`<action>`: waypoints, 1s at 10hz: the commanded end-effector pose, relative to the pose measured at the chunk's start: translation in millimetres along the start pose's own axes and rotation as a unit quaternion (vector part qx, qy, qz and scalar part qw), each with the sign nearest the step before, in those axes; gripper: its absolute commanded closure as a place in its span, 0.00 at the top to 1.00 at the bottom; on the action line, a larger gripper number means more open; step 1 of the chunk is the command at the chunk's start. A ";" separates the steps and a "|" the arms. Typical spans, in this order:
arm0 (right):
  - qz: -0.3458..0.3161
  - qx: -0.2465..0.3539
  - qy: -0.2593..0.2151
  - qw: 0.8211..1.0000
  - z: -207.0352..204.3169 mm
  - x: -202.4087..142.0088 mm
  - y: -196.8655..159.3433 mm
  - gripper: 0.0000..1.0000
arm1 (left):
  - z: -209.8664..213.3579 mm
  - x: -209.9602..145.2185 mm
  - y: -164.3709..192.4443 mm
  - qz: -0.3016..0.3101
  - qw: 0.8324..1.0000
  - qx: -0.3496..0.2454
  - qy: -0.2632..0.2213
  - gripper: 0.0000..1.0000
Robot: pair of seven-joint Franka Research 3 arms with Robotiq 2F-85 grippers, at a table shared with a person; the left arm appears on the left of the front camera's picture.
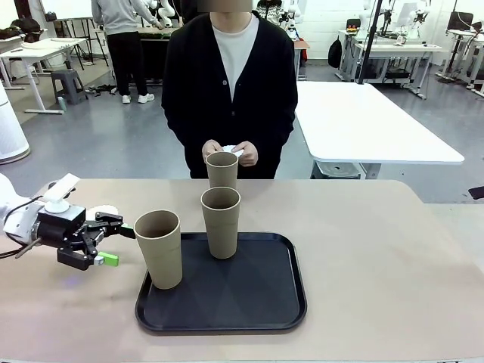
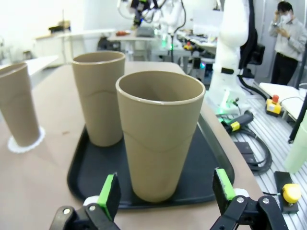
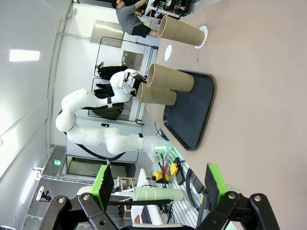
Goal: Place coasters on the table and set cups on them.
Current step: Take one Reusable plastic cup from the Flat Tray and place it on a coaster set by the human.
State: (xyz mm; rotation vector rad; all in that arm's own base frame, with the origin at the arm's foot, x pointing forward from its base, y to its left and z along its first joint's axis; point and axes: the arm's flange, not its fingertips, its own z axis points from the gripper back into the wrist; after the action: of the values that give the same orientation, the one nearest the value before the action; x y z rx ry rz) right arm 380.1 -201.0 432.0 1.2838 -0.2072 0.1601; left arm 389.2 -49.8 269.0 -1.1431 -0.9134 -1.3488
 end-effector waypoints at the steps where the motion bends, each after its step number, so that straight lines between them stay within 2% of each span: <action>1: 0.000 0.003 0.002 1.000 2.7 1.7 0.5 1.00 | -7.0 -1.9 5.7 -0.025 0.999 0.009 -0.020 1.00; 4: 0.000 0.003 0.002 1.000 2.7 1.7 0.5 1.00 | -22.0 -5.4 12.6 -0.035 0.999 0.019 -0.034 1.00; 10: 0.000 0.003 0.002 1.000 2.7 1.7 0.5 1.00 | -40.6 -13.3 18.6 -0.017 0.999 0.011 -0.038 1.00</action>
State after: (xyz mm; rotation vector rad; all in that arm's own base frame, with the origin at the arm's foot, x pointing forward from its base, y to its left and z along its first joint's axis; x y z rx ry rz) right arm 380.1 -201.0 432.0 1.2838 -0.2072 0.1601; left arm 399.0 -80.1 249.2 -1.1903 -0.9567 -1.3175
